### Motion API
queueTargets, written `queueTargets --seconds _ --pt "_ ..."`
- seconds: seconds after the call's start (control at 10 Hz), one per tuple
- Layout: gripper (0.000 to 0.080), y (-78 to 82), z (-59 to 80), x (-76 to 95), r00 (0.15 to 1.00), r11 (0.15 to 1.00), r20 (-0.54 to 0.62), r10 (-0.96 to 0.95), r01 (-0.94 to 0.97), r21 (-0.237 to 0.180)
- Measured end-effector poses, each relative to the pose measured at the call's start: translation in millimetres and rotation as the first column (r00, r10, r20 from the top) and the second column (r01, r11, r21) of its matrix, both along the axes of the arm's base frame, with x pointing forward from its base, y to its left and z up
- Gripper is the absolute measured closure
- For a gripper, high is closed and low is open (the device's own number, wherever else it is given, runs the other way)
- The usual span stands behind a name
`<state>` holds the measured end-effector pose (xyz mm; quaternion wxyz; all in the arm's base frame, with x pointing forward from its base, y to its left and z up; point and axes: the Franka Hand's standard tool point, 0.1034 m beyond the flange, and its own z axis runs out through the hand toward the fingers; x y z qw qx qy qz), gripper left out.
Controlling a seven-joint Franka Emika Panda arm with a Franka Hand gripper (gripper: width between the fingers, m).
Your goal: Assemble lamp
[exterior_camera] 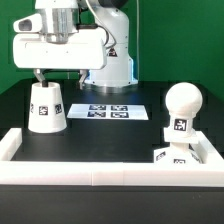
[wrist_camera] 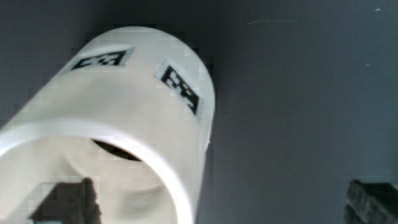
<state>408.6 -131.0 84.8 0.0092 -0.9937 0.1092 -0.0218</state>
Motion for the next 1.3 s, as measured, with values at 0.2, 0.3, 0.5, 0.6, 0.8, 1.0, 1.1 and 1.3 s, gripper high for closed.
queueTargets --seconds 0.2,0.3,0.5,0.6,0.8,1.0,1.1,1.3 --pt "0.0235 0.1 -2.9 -1.3 1.000 1.000 -0.006 0.001 -0.001 0.000" --pt "0.0235 0.6 -3.0 -1.1 1.000 1.000 -0.006 0.002 -0.002 0.000" --pt "0.0521 0.7 -5.4 -2.4 1.000 1.000 -0.012 0.002 -0.002 -0.001" --pt "0.0655 0.7 -7.7 -3.5 1.000 1.000 -0.016 0.002 -0.002 -0.001" --pt "0.0756 5.8 -7.9 -0.4 1.000 1.000 -0.015 0.014 -0.014 -0.001" --pt "0.0756 10.7 -7.8 1.8 1.000 1.000 -0.015 0.024 -0.024 0.000" --pt "0.0756 15.9 -6.8 4.2 0.999 1.000 -0.017 0.031 -0.031 0.003" --pt "0.0756 37.4 0.0 10.2 0.999 1.000 -0.020 0.025 -0.024 0.020"
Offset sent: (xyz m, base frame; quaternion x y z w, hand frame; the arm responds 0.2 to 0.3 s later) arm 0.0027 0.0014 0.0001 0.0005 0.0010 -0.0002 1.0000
